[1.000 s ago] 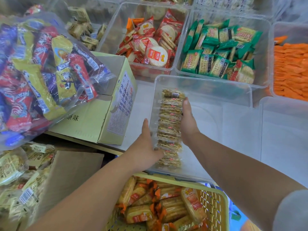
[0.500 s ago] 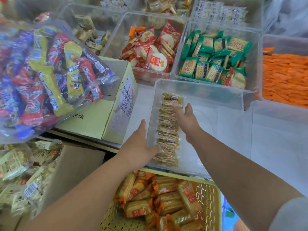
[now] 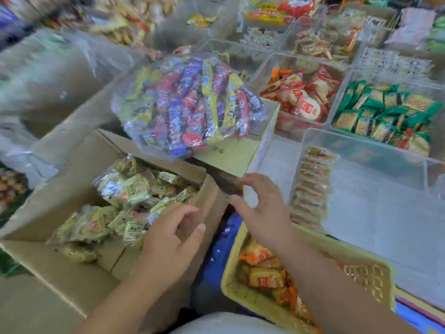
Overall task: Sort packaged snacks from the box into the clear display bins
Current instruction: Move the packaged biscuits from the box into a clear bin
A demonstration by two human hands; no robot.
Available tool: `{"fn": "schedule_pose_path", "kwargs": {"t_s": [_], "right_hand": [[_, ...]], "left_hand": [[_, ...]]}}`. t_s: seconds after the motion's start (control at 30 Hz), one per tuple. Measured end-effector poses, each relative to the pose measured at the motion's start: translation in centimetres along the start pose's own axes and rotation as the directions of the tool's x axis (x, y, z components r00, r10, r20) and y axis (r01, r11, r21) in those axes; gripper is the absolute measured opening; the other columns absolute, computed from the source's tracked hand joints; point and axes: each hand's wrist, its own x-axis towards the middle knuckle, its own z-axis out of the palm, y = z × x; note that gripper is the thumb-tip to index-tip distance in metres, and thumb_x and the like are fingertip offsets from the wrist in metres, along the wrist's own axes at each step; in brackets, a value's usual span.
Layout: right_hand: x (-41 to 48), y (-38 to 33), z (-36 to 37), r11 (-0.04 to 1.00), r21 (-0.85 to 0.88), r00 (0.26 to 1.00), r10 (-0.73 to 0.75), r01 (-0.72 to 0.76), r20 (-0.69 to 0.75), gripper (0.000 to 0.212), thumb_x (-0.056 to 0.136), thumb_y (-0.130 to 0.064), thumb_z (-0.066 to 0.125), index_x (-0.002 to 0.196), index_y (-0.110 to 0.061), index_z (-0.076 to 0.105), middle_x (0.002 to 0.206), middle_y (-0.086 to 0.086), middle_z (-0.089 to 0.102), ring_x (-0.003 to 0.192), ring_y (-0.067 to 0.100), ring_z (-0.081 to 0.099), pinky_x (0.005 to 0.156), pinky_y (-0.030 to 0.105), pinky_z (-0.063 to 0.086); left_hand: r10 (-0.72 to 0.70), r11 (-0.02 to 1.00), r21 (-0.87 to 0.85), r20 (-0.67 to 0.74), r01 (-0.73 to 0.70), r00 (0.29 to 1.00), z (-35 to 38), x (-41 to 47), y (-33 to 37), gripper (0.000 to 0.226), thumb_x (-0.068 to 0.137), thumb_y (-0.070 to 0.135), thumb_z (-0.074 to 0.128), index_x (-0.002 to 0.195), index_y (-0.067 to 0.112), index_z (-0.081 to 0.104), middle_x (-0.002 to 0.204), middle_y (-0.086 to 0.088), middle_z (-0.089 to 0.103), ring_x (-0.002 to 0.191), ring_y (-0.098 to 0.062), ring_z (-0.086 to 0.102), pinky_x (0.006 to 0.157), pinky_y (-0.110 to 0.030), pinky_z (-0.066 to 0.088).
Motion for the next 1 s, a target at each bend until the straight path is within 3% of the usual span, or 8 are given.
{"fn": "schedule_pose_path", "kwargs": {"t_s": [0.1, 0.23, 0.33, 0.43, 0.53, 0.7, 0.8, 1.0], "right_hand": [[-2.0, -3.0, 5.1, 0.977, -0.123, 0.98, -0.158, 0.173, 0.125, 0.041, 0.086, -0.047, 0.06, 0.118, -0.024, 0.068, 0.132, -0.002, 0.057, 0.129, 0.017, 0.045, 0.112, 0.031, 0.033], [-3.4, -5.5, 10.8, 0.881, -0.295, 0.926, -0.327, 0.371, 0.191, 0.038, 0.085, -0.046, 0.061, 0.112, -0.022, 0.072, 0.122, -0.001, 0.066, 0.128, 0.022, 0.049, 0.111, 0.035, 0.031], [-3.7, -6.5, 14.3, 0.8, -0.493, 0.923, -0.188, 0.343, 0.337, 0.049, 0.087, -0.06, 0.047, 0.119, -0.031, 0.07, 0.125, -0.008, 0.064, 0.137, 0.021, 0.039, 0.123, 0.044, 0.011], [-4.0, -6.7, 16.7, 0.66, -0.697, 0.925, 0.006, 0.282, 0.38, 0.059, 0.087, -0.069, 0.034, 0.126, -0.037, 0.064, 0.132, -0.014, 0.057, 0.146, 0.024, 0.022, 0.12, 0.058, -0.012], [-4.0, -7.2, 17.7, 0.598, -0.774, 0.946, 0.079, 0.207, 0.314, 0.063, 0.087, -0.072, 0.031, 0.124, -0.034, 0.064, 0.131, -0.012, 0.056, 0.144, 0.025, 0.022, 0.122, 0.059, -0.003], [-4.1, -7.6, 17.9, 0.583, -0.802, 0.957, 0.14, 0.128, 0.255, 0.063, 0.084, -0.074, 0.031, 0.122, -0.037, 0.065, 0.132, -0.017, 0.056, 0.143, 0.02, 0.022, 0.124, 0.051, 0.005], [-4.3, -7.7, 18.0, 0.579, -0.807, 0.96, 0.144, 0.115, 0.24, 0.059, 0.085, -0.072, 0.036, 0.121, -0.036, 0.067, 0.131, -0.017, 0.058, 0.141, 0.018, 0.023, 0.122, 0.046, 0.018], [-4.4, -7.7, 18.6, 0.58, -0.814, 0.974, 0.157, 0.042, 0.162, 0.056, 0.083, -0.068, 0.036, 0.114, -0.036, 0.069, 0.126, -0.018, 0.06, 0.136, 0.017, 0.029, 0.108, 0.044, 0.037]], "left_hand": [[-0.172, 0.985, 0.024, -0.034, 0.172, 0.985, -3.7, -1.3, -4.8, 0.027, 0.09, 0.021, 0.078, 0.113, 0.029, 0.068, 0.102, 0.012, 0.064, 0.087, -0.006, 0.059, 0.075, -0.025, 0.046], [-0.357, 0.932, 0.084, 0.066, 0.352, 0.932, -8.2, -1.4, -11.3, 0.038, 0.09, 0.035, 0.076, 0.125, 0.032, 0.063, 0.122, 0.01, 0.065, 0.104, -0.01, 0.063, 0.09, -0.035, 0.052], [-0.415, 0.909, 0.107, 0.161, 0.402, 0.895, -11.2, -0.5, -15.3, 0.042, 0.09, 0.04, 0.075, 0.126, 0.033, 0.056, 0.126, 0.0, 0.063, 0.101, -0.012, 0.063, 0.087, -0.035, 0.049], [-0.405, 0.908, 0.207, 0.205, 0.365, 0.891, -13.5, 1.3, -18.5, 0.055, 0.088, 0.053, 0.072, 0.135, 0.036, 0.05, 0.135, 0.004, 0.055, 0.096, -0.01, 0.064, 0.086, -0.034, 0.05], [-0.374, 0.908, 0.269, 0.18, 0.32, 0.91, -15.2, 4.4, -21.3, 0.07, 0.086, 0.057, 0.071, 0.145, 0.031, 0.045, 0.145, -0.003, 0.05, 0.117, -0.028, 0.061, 0.1, -0.043, 0.051], [-0.455, 0.789, 0.534, 0.178, 0.303, 0.872, -17.4, 10.2, -25.9, 0.08, 0.082, 0.067, 0.066, 0.145, 0.022, 0.047, 0.137, -0.016, 0.053, 0.121, -0.039, 0.057, 0.098, -0.045, 0.05], [-0.513, 0.715, 0.664, 0.283, 0.221, 0.81, -17.3, 11.1, -27.9, 0.082, 0.084, 0.069, 0.062, 0.142, 0.013, 0.048, 0.137, -0.018, 0.054, 0.123, -0.039, 0.056, 0.099, -0.043, 0.05], [-0.507, 0.678, 0.73, 0.379, 0.087, 0.774, -16.8, 11.0, -28.4, 0.076, 0.078, 0.073, 0.061, 0.136, 0.025, 0.053, 0.135, -0.005, 0.063, 0.125, -0.035, 0.055, 0.101, -0.042, 0.049]]}}
